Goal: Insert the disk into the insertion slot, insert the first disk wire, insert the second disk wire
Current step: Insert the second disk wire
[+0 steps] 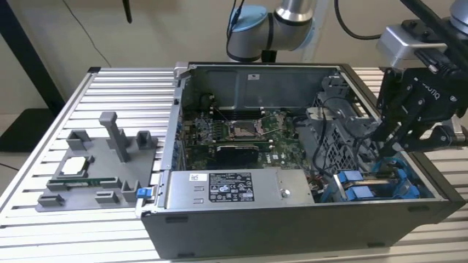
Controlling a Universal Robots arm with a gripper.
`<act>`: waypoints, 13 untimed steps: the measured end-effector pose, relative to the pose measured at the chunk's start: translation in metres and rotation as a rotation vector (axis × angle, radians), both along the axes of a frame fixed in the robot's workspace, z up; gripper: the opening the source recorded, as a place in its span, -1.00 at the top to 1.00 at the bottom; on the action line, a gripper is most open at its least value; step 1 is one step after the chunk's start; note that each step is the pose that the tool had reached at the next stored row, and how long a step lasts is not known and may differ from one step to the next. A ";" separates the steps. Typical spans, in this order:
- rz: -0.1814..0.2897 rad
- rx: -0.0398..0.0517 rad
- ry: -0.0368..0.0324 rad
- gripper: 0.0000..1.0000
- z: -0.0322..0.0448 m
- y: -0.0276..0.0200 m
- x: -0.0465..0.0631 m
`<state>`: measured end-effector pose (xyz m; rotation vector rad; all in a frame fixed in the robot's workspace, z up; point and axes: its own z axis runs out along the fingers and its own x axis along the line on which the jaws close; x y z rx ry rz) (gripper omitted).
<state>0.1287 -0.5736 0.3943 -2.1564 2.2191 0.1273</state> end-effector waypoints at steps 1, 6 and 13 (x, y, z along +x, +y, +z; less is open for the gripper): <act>0.000 0.0018 -0.0050 -1.00 0.0001 0.0004 0.000; 0.006 0.0116 -0.0721 -1.00 0.0000 0.0009 0.002; 0.008 0.0183 -0.0772 -1.00 -0.0047 -0.0061 0.012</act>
